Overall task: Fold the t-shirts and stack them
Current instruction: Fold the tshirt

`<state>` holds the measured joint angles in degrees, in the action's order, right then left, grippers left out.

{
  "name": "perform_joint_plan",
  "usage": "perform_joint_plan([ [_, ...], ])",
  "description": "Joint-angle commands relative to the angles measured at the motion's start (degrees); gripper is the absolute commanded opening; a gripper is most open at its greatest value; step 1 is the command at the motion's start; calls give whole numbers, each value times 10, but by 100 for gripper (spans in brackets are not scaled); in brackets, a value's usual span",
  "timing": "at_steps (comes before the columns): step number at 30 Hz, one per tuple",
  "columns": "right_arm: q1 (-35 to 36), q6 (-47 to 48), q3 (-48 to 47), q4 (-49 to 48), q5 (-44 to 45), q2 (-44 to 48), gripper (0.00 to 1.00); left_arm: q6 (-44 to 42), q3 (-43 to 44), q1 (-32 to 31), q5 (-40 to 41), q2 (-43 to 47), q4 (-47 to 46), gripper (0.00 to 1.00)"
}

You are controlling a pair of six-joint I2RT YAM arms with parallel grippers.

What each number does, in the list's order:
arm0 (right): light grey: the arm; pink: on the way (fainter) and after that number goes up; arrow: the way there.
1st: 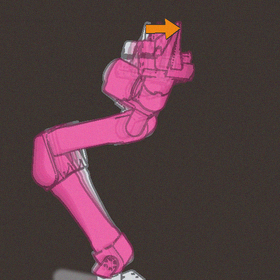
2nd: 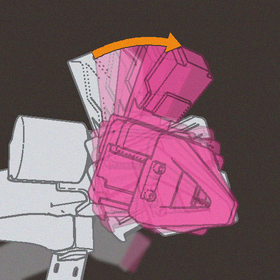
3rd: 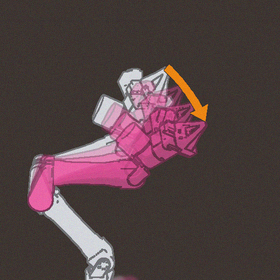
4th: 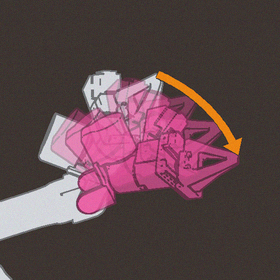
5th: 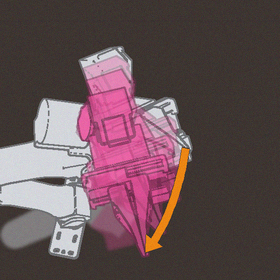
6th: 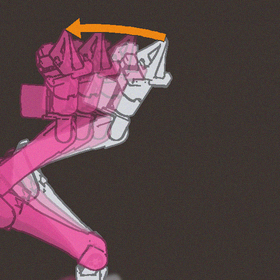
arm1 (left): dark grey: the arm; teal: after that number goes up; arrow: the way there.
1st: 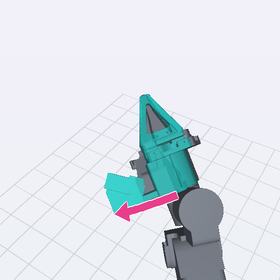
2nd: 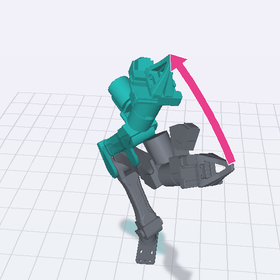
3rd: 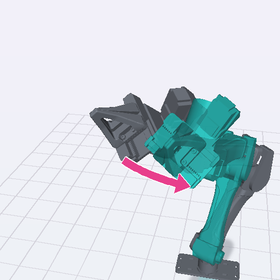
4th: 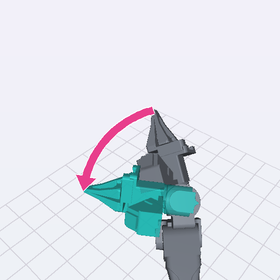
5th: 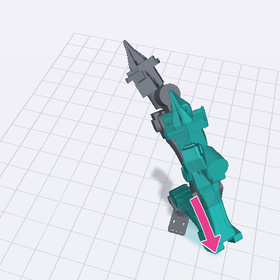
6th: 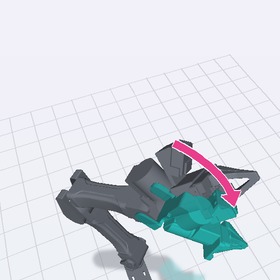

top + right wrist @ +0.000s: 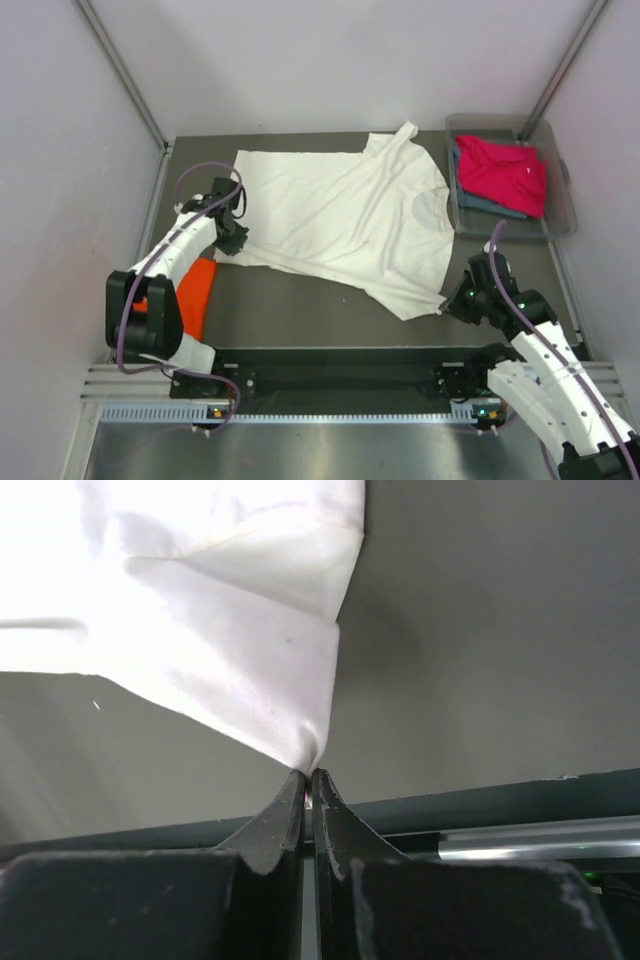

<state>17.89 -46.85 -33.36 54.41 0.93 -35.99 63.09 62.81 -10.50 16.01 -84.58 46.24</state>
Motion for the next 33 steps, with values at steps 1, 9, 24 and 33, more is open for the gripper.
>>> perform_joint_plan([
  [1, -5, 23, 7, -25, -27, -2, 0, 35, 21, 34, -4, -33, -22, 17],
  [9, -5, 38, 6, -37, -34, -8, 0, 56, 4, 82, -18, -50, -72, 33],
  [24, -6, 39, 12, -49, -42, -14, 0, 29, 24, 138, -56, -104, -124, 52],
  [33, -11, 42, 13, -52, -42, -19, 0, 23, 21, 147, -103, -132, -149, 51],
])
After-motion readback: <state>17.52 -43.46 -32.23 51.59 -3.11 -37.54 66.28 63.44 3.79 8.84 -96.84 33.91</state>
